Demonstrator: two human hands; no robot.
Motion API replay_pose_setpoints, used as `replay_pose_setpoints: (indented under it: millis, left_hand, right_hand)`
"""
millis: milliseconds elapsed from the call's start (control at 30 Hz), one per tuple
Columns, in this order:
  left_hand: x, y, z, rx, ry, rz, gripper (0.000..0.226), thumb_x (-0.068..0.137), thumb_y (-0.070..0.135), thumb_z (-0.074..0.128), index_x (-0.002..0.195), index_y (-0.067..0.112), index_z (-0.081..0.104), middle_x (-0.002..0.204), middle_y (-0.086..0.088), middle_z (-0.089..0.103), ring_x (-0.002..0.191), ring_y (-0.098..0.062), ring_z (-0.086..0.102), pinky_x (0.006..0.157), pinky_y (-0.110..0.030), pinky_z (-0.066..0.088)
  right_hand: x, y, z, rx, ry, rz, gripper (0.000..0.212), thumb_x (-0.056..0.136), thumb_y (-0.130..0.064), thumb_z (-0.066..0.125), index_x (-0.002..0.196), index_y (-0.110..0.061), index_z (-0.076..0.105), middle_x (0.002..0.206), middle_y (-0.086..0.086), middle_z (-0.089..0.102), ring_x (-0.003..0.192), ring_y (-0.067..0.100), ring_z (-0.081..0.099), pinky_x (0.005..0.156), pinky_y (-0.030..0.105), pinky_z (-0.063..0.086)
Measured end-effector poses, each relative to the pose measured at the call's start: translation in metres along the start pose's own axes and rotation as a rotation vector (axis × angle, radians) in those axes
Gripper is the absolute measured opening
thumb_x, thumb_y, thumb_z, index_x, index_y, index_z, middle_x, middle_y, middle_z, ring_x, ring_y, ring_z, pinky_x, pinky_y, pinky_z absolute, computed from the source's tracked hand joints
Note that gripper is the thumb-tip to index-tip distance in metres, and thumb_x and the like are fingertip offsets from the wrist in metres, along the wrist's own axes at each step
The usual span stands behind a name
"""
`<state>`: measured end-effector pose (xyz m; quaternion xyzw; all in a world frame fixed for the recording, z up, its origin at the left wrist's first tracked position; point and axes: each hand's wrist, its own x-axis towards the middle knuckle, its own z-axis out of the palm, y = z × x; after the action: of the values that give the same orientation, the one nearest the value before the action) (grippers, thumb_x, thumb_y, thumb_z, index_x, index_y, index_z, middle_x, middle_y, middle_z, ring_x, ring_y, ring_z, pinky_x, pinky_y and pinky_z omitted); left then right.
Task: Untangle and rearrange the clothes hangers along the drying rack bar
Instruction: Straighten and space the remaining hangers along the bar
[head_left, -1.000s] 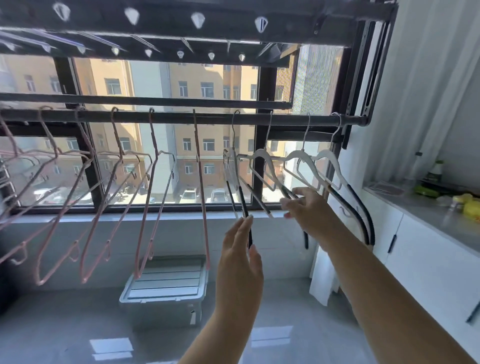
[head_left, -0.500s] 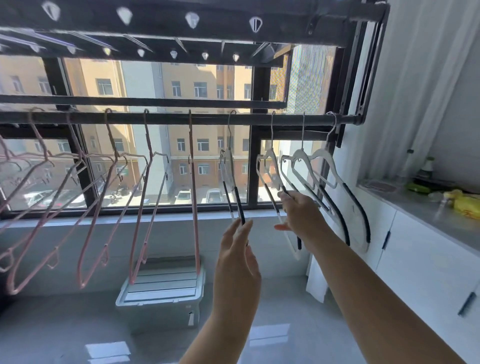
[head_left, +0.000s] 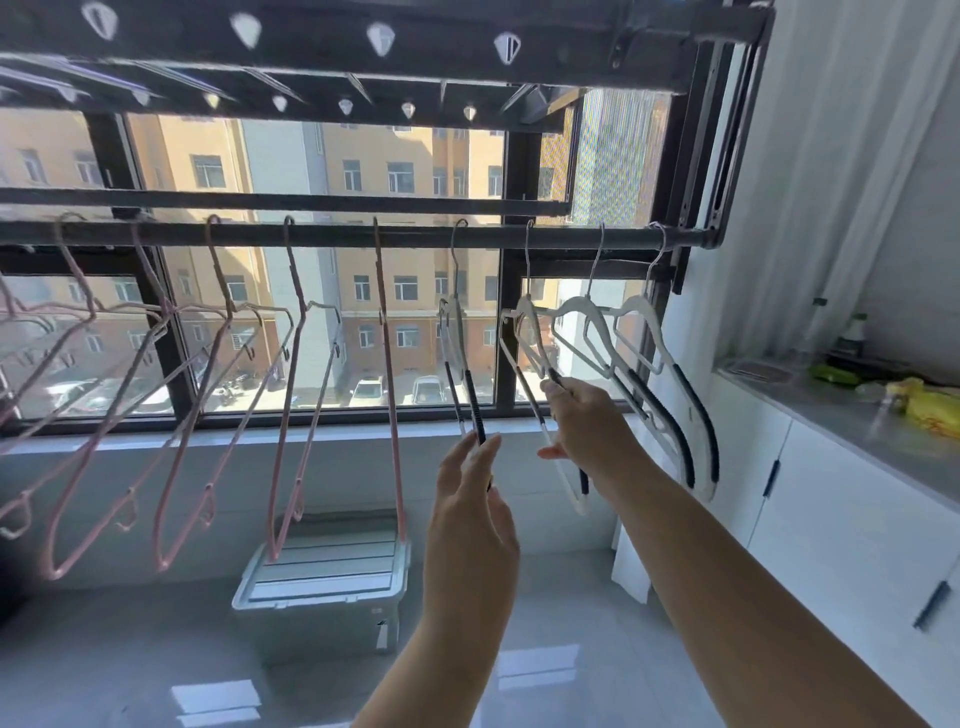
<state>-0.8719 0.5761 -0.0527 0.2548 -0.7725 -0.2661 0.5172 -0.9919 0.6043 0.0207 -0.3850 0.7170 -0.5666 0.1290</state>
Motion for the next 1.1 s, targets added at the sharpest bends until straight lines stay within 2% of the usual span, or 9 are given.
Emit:
replay_pose_setpoints:
  millis: [133,467,533,633,733,800,900,1033,1100]
  left_hand:
    - [0.0,0.0,0.0,0.012,0.017,0.001,0.047,0.084,-0.008,0.05,0.124,0.016,0.053,0.133,-0.004,0.046,0.103,-0.006,0.052,0.079,0.009,0.03]
    - [0.001,0.0,0.004,0.049,0.007,-0.005,0.051,0.083,-0.009,0.048,0.123,0.023,0.053,0.138,0.0,0.041,0.11,-0.003,0.045,0.072,0.011,0.028]
    - [0.001,0.0,0.005,0.06,0.006,-0.001,0.052,0.084,-0.008,0.048,0.124,0.024,0.053,0.139,0.001,0.04,0.115,-0.007,0.046,0.075,0.008,0.03]
    - [0.001,-0.001,0.005,0.089,0.02,-0.005,0.052,0.083,-0.007,0.048,0.123,0.024,0.053,0.138,0.001,0.041,0.121,-0.014,0.046,0.09,-0.008,0.03]
    - [0.001,0.002,0.006,0.143,0.07,0.004,0.054,0.079,-0.008,0.055,0.122,0.024,0.055,0.134,0.0,0.045,0.119,-0.015,0.043,0.093,-0.01,0.023]
    - [0.003,0.005,0.008,0.156,0.102,0.029,0.057,0.073,-0.009,0.061,0.12,0.024,0.055,0.129,-0.001,0.048,0.114,-0.014,0.042,0.095,-0.023,0.036]
    - [0.005,0.014,0.011,0.141,0.141,0.118,0.064,0.066,-0.011,0.066,0.12,0.024,0.055,0.121,-0.002,0.053,0.106,-0.012,0.038,0.089,-0.035,0.044]
    - [0.003,0.035,0.019,-0.006,0.065,0.195,0.059,0.071,-0.006,0.065,0.122,0.023,0.053,0.117,0.004,0.054,0.102,-0.001,0.041,0.094,-0.012,0.033]
    - [-0.001,0.044,0.027,-0.101,0.01,0.207,0.052,0.077,0.0,0.062,0.122,0.024,0.05,0.114,0.009,0.051,0.096,-0.003,0.05,0.087,-0.014,0.041]
  right_hand:
    - [0.002,0.002,0.001,-0.034,-0.012,-0.001,0.031,0.098,-0.026,0.037,0.12,-0.007,0.05,0.062,0.0,0.031,0.053,0.008,0.039,0.063,0.03,0.059]
    - [0.001,-0.002,0.0,-0.062,-0.023,-0.021,0.03,0.099,-0.024,0.036,0.117,-0.005,0.051,0.06,-0.001,0.027,0.051,0.008,0.037,0.054,0.022,0.057]
    - [0.002,-0.001,0.001,-0.074,-0.026,-0.026,0.032,0.099,-0.024,0.036,0.12,-0.005,0.05,0.059,-0.001,0.027,0.051,0.008,0.037,0.057,0.024,0.058]
    - [0.005,0.0,0.002,-0.077,-0.038,-0.017,0.034,0.099,-0.025,0.036,0.124,-0.006,0.048,0.06,-0.001,0.028,0.051,0.007,0.038,0.062,0.028,0.058]
    - [0.005,0.002,0.002,-0.083,-0.063,-0.007,0.035,0.099,-0.027,0.036,0.124,-0.007,0.048,0.065,0.0,0.036,0.054,0.008,0.043,0.059,0.026,0.057]
    - [0.005,0.003,0.001,-0.127,-0.066,-0.019,0.034,0.099,-0.029,0.035,0.122,-0.008,0.049,0.069,0.001,0.043,0.056,0.009,0.048,0.056,0.022,0.055]
    - [0.003,0.004,-0.004,-0.299,-0.081,-0.086,0.04,0.098,-0.036,0.032,0.112,-0.004,0.052,0.076,0.003,0.052,0.072,0.022,0.059,0.073,0.036,0.054]
    - [-0.006,0.003,-0.019,-0.585,-0.045,-0.178,0.048,0.096,-0.045,0.031,0.129,-0.013,0.042,0.116,0.007,0.053,0.111,0.023,0.053,0.093,0.039,0.045]
    - [-0.01,0.0,-0.033,-0.642,0.04,-0.231,0.047,0.095,-0.042,0.035,0.134,-0.015,0.039,0.129,0.008,0.047,0.12,0.023,0.048,0.1,0.037,0.041]
